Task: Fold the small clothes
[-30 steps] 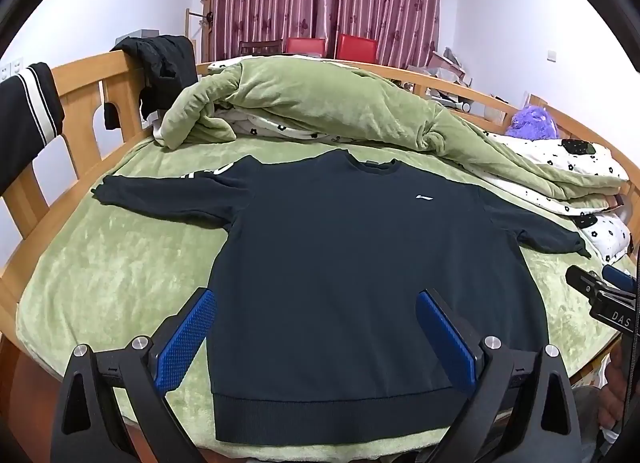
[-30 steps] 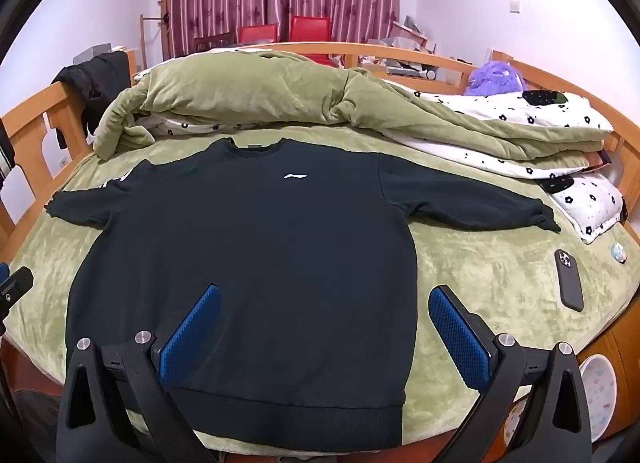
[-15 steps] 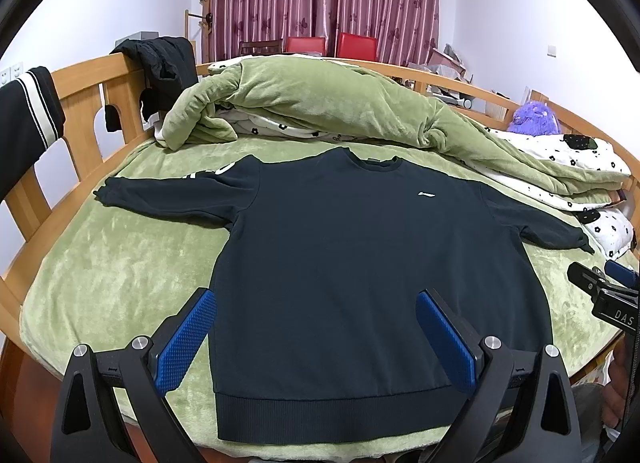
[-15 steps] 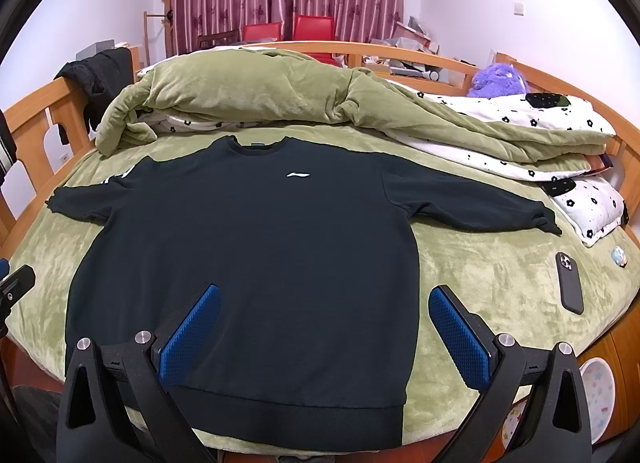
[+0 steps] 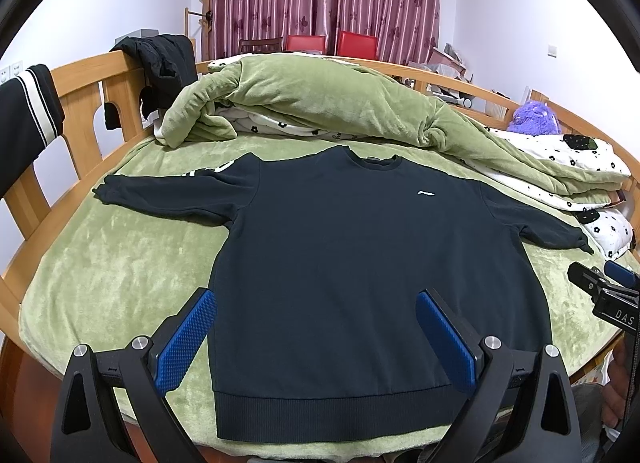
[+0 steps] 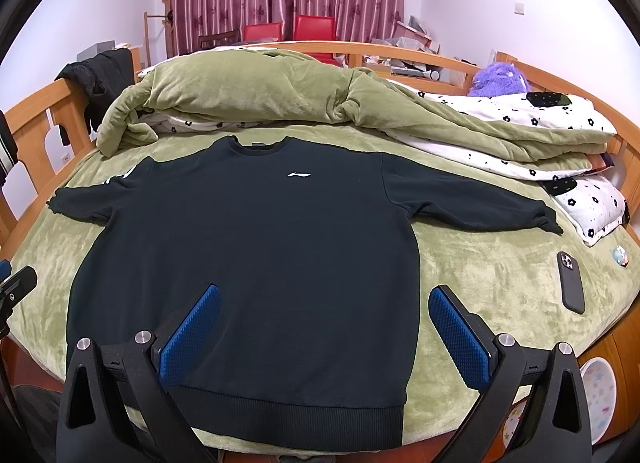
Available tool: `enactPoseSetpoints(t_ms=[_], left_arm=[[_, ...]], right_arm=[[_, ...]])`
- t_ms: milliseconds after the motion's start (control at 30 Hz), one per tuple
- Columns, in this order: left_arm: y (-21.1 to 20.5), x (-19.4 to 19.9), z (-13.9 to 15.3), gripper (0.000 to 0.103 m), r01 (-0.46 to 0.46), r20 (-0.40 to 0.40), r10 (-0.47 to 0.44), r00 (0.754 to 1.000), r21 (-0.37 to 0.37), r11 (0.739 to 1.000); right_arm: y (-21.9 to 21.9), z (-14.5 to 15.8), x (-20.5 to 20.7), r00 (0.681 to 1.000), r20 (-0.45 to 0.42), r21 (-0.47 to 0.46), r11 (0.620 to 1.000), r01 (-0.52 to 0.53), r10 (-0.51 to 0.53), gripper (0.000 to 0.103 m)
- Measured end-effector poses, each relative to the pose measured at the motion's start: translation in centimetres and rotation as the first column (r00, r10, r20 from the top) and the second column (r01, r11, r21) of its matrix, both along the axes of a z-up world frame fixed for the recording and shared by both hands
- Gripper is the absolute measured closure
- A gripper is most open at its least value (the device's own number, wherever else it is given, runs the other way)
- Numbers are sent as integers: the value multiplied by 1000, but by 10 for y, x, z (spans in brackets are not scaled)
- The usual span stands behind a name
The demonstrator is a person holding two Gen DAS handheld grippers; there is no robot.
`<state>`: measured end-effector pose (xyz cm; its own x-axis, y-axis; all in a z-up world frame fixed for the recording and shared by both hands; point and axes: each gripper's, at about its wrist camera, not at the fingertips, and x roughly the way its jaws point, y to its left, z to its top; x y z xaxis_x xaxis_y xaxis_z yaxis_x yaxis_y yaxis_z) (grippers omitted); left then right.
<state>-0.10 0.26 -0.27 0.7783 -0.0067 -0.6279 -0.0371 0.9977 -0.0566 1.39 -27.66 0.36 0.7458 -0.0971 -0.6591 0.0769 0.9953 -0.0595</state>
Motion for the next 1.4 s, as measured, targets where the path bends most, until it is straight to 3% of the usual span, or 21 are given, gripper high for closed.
enactPoseSetpoints(t_ms=[1400], left_arm=[[2,2,-1,2,0,-3,0,1000,-5,1000]], right_arm=[[1,1,0,1000,1,-3,1000,0,0,1]])
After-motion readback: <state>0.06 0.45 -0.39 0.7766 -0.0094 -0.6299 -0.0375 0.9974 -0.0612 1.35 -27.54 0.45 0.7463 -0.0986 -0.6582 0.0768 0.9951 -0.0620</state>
